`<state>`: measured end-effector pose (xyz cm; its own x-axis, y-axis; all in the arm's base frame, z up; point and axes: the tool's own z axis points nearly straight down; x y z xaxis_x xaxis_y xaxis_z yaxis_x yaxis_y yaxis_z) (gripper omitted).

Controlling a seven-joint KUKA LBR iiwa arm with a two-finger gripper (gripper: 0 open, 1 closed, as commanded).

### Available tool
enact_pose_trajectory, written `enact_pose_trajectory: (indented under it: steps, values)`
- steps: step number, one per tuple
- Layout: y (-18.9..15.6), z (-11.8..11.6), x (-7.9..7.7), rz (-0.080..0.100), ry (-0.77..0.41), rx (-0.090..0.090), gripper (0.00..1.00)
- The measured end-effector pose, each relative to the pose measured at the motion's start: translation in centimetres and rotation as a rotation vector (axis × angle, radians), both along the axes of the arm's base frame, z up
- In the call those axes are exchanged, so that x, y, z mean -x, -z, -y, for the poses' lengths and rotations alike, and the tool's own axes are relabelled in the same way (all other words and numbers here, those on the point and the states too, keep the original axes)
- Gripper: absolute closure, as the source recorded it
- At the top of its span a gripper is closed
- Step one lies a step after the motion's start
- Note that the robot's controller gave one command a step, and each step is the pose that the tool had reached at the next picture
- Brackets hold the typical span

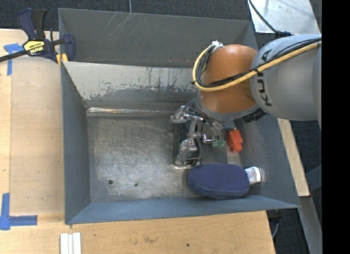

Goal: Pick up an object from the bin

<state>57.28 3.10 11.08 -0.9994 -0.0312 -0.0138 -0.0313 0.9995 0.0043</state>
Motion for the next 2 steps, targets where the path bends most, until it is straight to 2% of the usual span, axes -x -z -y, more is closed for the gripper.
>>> enact_pose_trajectory:
  steps: [1,2]
  values:
    - [-1.28,4.93,-0.18,-0.003,-0.06,0.004,0.0]
    - [-0.41,4.61,-0.44,-0.005,-0.143,0.002,0.0]
